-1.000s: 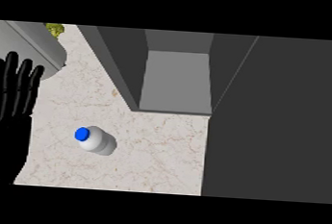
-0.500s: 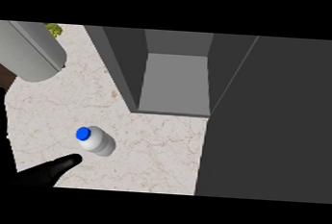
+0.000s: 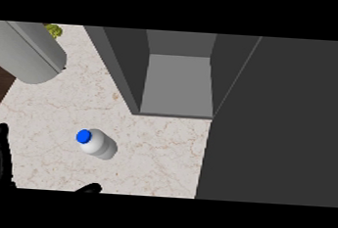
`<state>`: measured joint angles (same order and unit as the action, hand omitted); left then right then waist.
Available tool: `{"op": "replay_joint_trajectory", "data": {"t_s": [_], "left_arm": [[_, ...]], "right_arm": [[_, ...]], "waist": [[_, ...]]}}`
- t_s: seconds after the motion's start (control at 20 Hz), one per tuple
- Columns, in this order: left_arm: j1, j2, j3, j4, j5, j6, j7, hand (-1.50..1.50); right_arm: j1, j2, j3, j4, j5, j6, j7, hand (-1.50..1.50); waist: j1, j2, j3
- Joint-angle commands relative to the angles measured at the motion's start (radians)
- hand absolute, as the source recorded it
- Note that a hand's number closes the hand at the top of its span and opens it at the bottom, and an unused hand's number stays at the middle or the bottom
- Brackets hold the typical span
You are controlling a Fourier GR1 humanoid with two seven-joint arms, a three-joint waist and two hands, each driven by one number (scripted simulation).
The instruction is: Pick up the bottled water, place it into the cabinet and close the cabinet
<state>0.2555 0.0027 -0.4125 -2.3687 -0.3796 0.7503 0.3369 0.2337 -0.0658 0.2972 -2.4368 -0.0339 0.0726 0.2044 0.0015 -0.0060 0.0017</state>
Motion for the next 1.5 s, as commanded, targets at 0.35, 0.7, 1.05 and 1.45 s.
{"op": "replay_joint_trajectory", "data": {"t_s": [0.35, 0.7, 1.05, 1.45], "left_arm": [[0.101, 0.022, -0.157, -0.176, -0.254, 0.059, 0.127, -1.5], [0.144, 0.029, -0.196, -0.147, -0.272, 0.094, 0.137, -1.5], [0.124, 0.068, -0.134, -0.125, -0.23, 0.078, 0.151, -1.5], [0.023, 0.065, -0.027, -0.071, -0.218, 0.034, 0.257, -1.5]], "right_arm": [[-0.023, 0.035, 0.138, -0.086, 0.138, -0.09, 0.119, -1.5], [0.04, 0.014, 0.224, -0.133, 0.181, -0.125, 0.117, -1.5], [-0.009, -0.004, 0.231, -0.161, 0.179, -0.167, 0.181, -1.5], [0.004, -0.04, 0.284, -0.125, 0.222, -0.203, 0.108, -1.5]], "waist": [[0.011, -0.002, 0.0], [0.003, -0.003, 0.0], [-0.001, 0.001, -0.001], [-0.01, 0.004, -0.001]]}}
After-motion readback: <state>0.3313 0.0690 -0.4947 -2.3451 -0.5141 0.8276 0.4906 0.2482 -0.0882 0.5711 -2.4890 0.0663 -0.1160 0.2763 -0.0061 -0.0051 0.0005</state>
